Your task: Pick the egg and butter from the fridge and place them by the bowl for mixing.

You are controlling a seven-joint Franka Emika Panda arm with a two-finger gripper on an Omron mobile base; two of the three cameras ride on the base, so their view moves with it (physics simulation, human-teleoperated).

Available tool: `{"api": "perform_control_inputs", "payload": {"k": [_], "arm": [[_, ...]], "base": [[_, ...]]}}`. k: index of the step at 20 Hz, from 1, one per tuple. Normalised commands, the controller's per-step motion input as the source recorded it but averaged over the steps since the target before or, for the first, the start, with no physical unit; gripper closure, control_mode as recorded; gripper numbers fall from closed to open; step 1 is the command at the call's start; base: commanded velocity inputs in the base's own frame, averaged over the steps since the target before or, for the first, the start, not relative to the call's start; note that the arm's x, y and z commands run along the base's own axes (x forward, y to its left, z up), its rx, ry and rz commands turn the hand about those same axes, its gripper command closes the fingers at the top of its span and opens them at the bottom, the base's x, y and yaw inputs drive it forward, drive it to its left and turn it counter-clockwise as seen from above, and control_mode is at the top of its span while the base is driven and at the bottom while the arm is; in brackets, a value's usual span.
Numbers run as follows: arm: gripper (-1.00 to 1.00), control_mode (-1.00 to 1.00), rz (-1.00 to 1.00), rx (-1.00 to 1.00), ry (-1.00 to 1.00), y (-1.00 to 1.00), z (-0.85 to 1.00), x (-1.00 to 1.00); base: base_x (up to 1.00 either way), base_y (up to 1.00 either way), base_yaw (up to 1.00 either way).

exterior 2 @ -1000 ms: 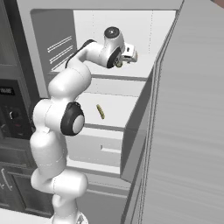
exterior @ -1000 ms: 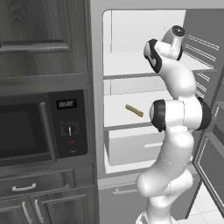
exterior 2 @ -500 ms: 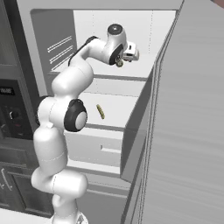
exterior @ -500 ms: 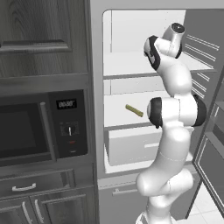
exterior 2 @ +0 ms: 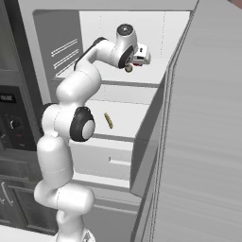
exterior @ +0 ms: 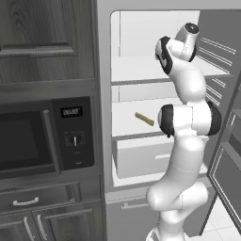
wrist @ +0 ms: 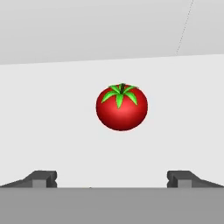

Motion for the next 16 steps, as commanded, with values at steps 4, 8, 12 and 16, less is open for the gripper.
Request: {"api": "perform_control_inputs", "payload": {"k": [4,8,12,16], "arm": [[-1.0,-1.0,0.0,0.0,-0.02,0.0,0.0,-0.17],[-1.0,-1.0,0.0,0.0,0.0,0.03,0.0,-0.18],[-1.0,-1.0,0.0,0.0,0.0,0.11,0.0,-0.18],[-1.0,-1.0,0.0,0.0,0.0,0.14,0.0,-0.16]], "base": [[0.0,0.0,0.0],[0.0,0.0,0.0],[0.0,0.0,0.0],[0.0,0.0,0.0]]}}
